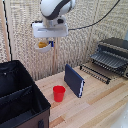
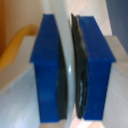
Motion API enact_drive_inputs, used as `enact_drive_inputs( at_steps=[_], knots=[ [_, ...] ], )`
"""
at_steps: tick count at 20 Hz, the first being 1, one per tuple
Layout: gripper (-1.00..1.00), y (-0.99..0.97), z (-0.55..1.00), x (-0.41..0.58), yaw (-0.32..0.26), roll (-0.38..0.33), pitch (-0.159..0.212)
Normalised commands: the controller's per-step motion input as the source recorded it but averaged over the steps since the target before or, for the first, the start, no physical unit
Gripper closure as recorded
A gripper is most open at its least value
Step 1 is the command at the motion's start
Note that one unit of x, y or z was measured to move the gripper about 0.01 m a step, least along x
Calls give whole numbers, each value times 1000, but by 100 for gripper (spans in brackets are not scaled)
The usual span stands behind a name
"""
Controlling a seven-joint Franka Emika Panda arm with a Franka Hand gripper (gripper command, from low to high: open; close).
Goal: Gently stretch your hand towards the oven tray's handle, obtaining a firm grip, and draw it cautiously out of the oven. Transition your grip to the hot dog bowl, gingerly seizing the edge, and elevate it from the surface. Hover the bowl over the tray, delicately lower it, and temper your grip, establishing the bowl's equilibrium.
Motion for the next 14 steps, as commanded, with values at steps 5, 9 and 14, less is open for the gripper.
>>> enact_drive_inputs(
  at_steps=[5,9,14],
  knots=[
    [100,-192,483,0,-363,0,66],
    [100,-399,493,13,-284,0,37],
    [100,-632,451,11,-198,0,9]
  ],
)
